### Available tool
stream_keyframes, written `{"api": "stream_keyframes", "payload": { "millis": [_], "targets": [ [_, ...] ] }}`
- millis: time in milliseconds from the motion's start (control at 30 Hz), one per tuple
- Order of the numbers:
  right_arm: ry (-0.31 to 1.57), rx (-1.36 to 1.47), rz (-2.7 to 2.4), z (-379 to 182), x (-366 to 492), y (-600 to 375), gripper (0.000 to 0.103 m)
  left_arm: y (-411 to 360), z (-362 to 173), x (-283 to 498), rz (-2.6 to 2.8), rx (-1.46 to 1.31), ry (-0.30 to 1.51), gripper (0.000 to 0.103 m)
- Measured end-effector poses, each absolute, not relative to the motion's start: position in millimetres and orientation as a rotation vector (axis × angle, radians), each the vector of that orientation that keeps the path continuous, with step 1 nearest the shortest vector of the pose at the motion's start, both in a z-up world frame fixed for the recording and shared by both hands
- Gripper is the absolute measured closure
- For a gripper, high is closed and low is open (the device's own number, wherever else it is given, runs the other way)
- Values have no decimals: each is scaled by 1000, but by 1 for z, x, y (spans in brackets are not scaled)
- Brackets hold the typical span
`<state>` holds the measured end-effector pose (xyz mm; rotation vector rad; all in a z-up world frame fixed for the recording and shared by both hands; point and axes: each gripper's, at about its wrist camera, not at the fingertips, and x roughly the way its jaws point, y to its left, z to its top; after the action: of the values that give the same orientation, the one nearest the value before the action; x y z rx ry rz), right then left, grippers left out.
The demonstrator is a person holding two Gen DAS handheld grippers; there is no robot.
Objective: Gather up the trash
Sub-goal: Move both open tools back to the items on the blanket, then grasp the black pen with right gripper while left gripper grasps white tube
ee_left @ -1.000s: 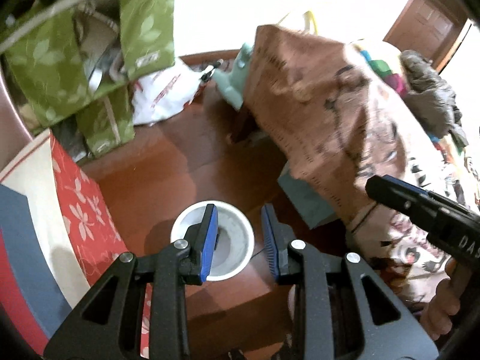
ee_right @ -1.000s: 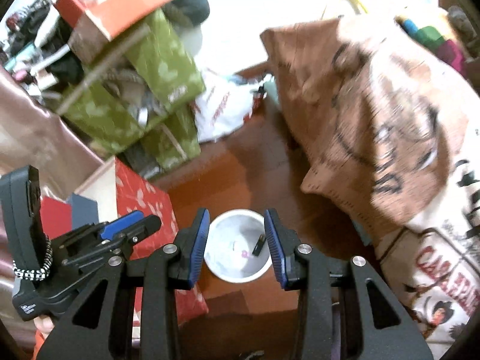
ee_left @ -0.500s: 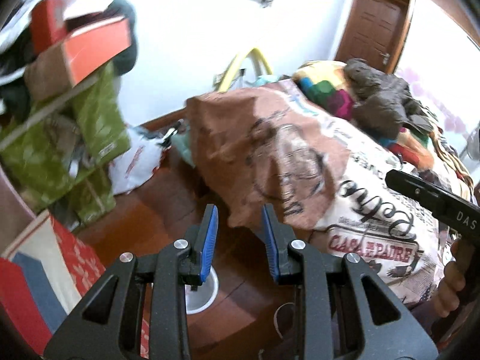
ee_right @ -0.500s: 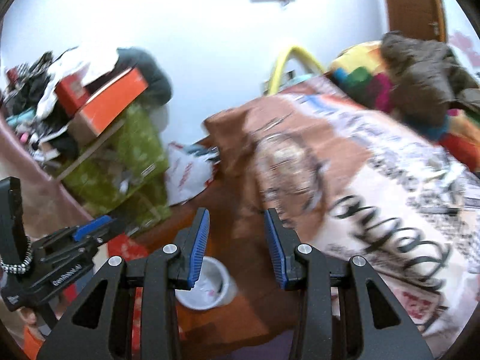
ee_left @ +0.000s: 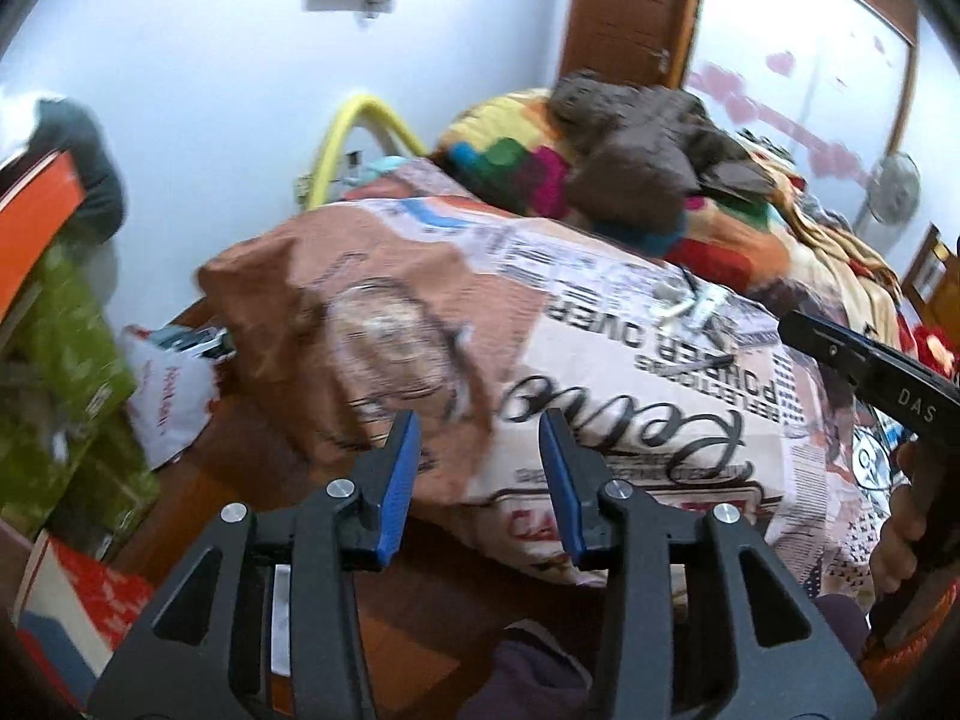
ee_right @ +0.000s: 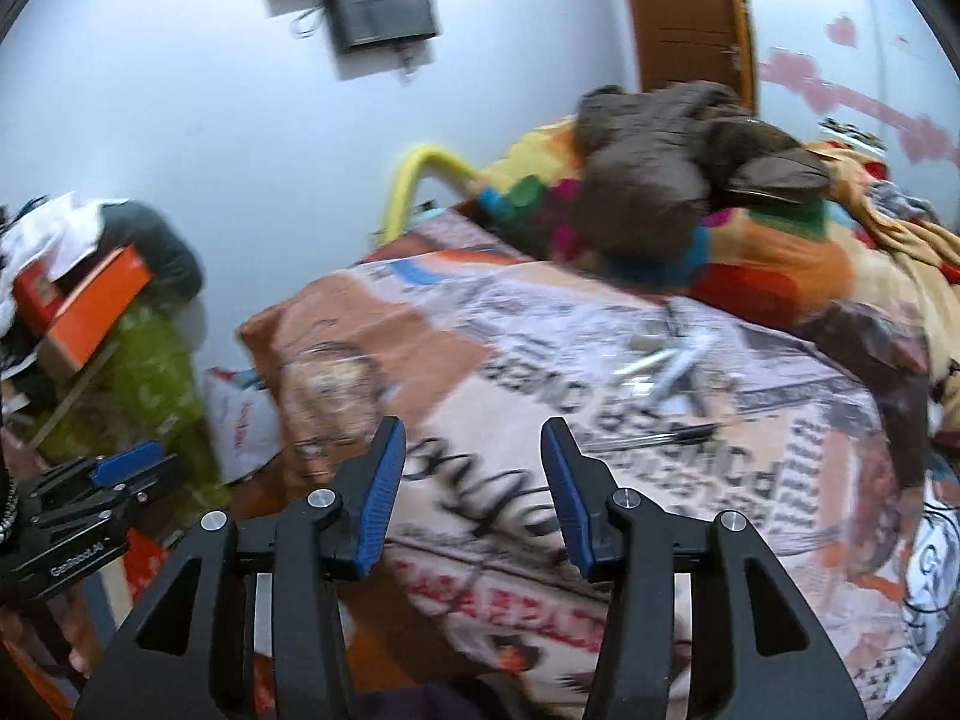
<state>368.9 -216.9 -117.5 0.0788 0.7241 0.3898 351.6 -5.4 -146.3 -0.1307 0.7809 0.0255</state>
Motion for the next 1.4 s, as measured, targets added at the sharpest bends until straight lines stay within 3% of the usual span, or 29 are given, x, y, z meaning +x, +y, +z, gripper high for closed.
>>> {"api": "stream_keyframes", "payload": {
  "millis": [633,967,1400],
  "targets": [
    [938,290,176,-197,453,-330,59,-140,-214,503,-262,-17,929,63],
    [1056,330,153,-245,495,-287,60,-132,-244,533,-229,-52,939,63],
    [1003,3,-29,-257,499,-232,57,-101,-256,532,-167,-69,929,63]
  ]
}}
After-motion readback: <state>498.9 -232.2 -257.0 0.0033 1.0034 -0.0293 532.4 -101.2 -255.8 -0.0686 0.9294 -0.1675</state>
